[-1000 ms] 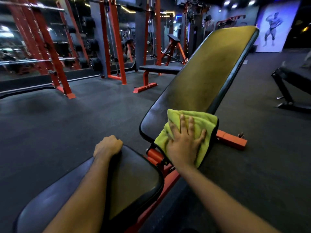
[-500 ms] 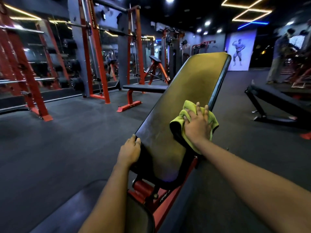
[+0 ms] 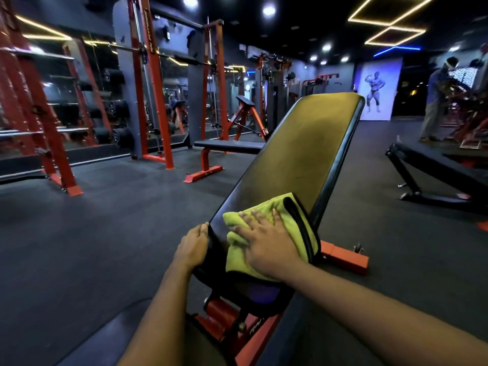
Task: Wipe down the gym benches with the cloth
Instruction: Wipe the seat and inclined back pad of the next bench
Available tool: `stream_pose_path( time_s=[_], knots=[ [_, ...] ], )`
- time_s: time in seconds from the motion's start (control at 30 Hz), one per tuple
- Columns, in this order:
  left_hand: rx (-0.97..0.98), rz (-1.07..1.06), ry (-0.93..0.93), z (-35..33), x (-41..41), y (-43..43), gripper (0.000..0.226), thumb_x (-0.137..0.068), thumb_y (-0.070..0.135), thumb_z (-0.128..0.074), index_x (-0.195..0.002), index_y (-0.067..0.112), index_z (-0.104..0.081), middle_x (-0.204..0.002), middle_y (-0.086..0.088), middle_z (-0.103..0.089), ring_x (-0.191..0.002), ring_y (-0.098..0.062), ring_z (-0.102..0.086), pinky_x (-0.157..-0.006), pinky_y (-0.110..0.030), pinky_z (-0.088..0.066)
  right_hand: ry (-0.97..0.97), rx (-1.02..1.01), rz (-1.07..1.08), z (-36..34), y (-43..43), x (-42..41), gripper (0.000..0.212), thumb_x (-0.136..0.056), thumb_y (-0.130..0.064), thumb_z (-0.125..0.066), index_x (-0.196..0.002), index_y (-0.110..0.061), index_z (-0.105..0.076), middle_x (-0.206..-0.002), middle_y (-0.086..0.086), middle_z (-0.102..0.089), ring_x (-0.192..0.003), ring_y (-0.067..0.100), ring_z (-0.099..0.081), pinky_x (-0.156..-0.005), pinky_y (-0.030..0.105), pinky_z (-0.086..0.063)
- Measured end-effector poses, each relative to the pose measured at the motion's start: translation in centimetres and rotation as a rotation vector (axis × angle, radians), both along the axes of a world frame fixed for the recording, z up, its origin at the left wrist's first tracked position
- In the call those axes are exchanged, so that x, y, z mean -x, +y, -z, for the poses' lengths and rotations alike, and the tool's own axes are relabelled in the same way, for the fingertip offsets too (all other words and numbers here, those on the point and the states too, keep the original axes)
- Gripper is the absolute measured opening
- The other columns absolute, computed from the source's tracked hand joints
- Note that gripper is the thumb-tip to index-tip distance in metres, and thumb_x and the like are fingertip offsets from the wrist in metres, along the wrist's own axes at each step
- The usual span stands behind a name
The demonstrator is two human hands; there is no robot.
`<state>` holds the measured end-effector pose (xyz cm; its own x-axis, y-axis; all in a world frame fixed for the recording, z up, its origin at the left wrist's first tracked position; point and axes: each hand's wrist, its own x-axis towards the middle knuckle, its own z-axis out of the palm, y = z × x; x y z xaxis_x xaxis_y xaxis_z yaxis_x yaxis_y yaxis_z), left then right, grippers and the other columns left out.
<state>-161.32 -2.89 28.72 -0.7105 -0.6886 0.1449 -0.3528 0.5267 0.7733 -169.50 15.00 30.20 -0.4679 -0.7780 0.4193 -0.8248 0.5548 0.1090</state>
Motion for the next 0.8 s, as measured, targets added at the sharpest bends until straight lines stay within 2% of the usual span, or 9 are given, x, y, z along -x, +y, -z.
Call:
stream_pose_path(
  time_s=[0.1, 0.2, 0.33, 0.37, 0.43, 0.5, 0.53, 0.7, 0.8],
  knots=[
    [0.001, -0.023, -0.026, -0.1, 0.3, -0.5, 0.044, -0.102, 0.043, -0.030, -0.127, 0.026, -0.061, -0.135, -0.015, -0.058, -0.125, -0.036, -0.051, -0.103, -0.040, -0.041, -0.046, -0.085, 0.013, -3.1, 0.4, 4.0, 0.071, -0.087, -0.052, -0.006, -0.148, -0.037, -0.038, -0.162, -0.003, -0.026, -0.150, 0.020, -0.020, -0.118, 0.056, -0.009],
    [0.017, -0.034, -0.066, -0.4, 1.3, -1.3, 0.050, -0.095, 0.054, -0.025, -0.124, 0.032, -0.060, -0.127, -0.016, -0.061, -0.115, -0.038, -0.056, -0.099, -0.047, -0.046, -0.020, -0.027, 0.189, -6.9, 0.4, 11.2, 0.052, -0.101, -0.043, -0.028, -0.152, -0.034, -0.031, -0.164, 0.000, -0.020, -0.152, 0.020, -0.013, -0.119, 0.056, -0.007],
    [0.086, 0.030, -0.026, -1.4, 4.2, -2.0, 0.041, -0.103, 0.042, -0.031, -0.118, 0.022, -0.063, -0.125, -0.015, -0.063, -0.118, -0.036, -0.054, -0.098, -0.037, -0.042, -0.045, 0.093, 0.431, -10.8, -1.1, 18.0, 0.044, -0.104, -0.042, -0.030, -0.146, -0.036, -0.039, -0.162, 0.002, -0.025, -0.151, 0.028, -0.016, -0.117, 0.061, -0.009],
    [0.089, 0.068, 0.011, -2.0, 5.3, -2.1, 0.039, -0.104, 0.038, -0.032, -0.113, 0.018, -0.065, -0.120, -0.012, -0.065, -0.116, -0.032, -0.056, -0.093, -0.032, -0.041, -0.005, 0.071, 0.429, -10.8, -2.3, 18.1, 0.044, -0.103, -0.040, -0.031, -0.146, -0.034, -0.039, -0.161, 0.005, -0.029, -0.149, 0.030, -0.020, -0.116, 0.060, -0.012],
    [0.097, 0.130, 0.074, -3.6, 8.3, -2.6, 0.038, -0.105, 0.031, -0.034, -0.105, 0.011, -0.066, -0.113, -0.010, -0.067, -0.105, -0.023, -0.058, -0.082, -0.026, -0.036, 0.134, -0.009, 0.206, -9.7, -4.5, 17.5, 0.048, -0.100, -0.041, -0.035, -0.147, -0.032, -0.036, -0.155, 0.006, -0.039, -0.143, 0.028, -0.032, -0.113, 0.054, -0.021],
    [0.108, 0.163, 0.113, -5.1, 11.9, -3.4, 0.040, -0.106, 0.028, -0.034, -0.107, 0.006, -0.067, -0.109, -0.010, -0.067, -0.099, -0.020, -0.056, -0.081, -0.025, -0.035, 0.161, -0.099, -0.032, -9.6, -5.0, 18.4, 0.051, -0.101, -0.045, -0.036, -0.150, -0.036, -0.033, -0.159, -0.001, -0.034, -0.144, 0.021, -0.031, -0.114, 0.049, -0.022],
    [0.110, 0.176, 0.112, -5.6, 13.3, -3.9, 0.041, -0.106, 0.029, -0.034, -0.107, 0.005, -0.067, -0.107, -0.011, -0.068, -0.099, -0.022, -0.058, -0.081, -0.027, -0.038, 0.138, -0.132, -0.048, -10.8, -4.8, 20.0, 0.051, -0.101, -0.046, -0.036, -0.151, -0.037, -0.030, -0.161, -0.004, -0.028, -0.147, 0.018, -0.028, -0.116, 0.048, -0.020],
    [0.075, 0.217, 0.095, -7.9, 19.7, -5.1, 0.045, -0.105, 0.035, -0.034, -0.091, 0.007, -0.066, -0.090, -0.007, -0.066, -0.088, -0.024, -0.059, -0.079, -0.033, -0.043, 0.018, -0.016, 0.330, -17.1, -6.1, 30.0, 0.049, -0.103, -0.049, -0.029, -0.150, -0.034, -0.035, -0.164, -0.002, -0.022, -0.150, 0.025, -0.018, -0.118, 0.059, -0.011],
    [0.031, 0.241, 0.095, -9.3, 22.6, -5.1, 0.043, -0.106, 0.034, -0.034, -0.092, 0.007, -0.065, -0.092, -0.006, -0.065, -0.087, -0.019, -0.057, -0.078, -0.033, -0.042, 0.063, -0.062, 0.280, -16.6, -8.1, 29.5, 0.052, -0.103, -0.050, -0.024, -0.152, -0.033, -0.031, -0.164, 0.000, -0.019, -0.151, 0.027, -0.015, -0.118, 0.060, -0.006]
  ],
)
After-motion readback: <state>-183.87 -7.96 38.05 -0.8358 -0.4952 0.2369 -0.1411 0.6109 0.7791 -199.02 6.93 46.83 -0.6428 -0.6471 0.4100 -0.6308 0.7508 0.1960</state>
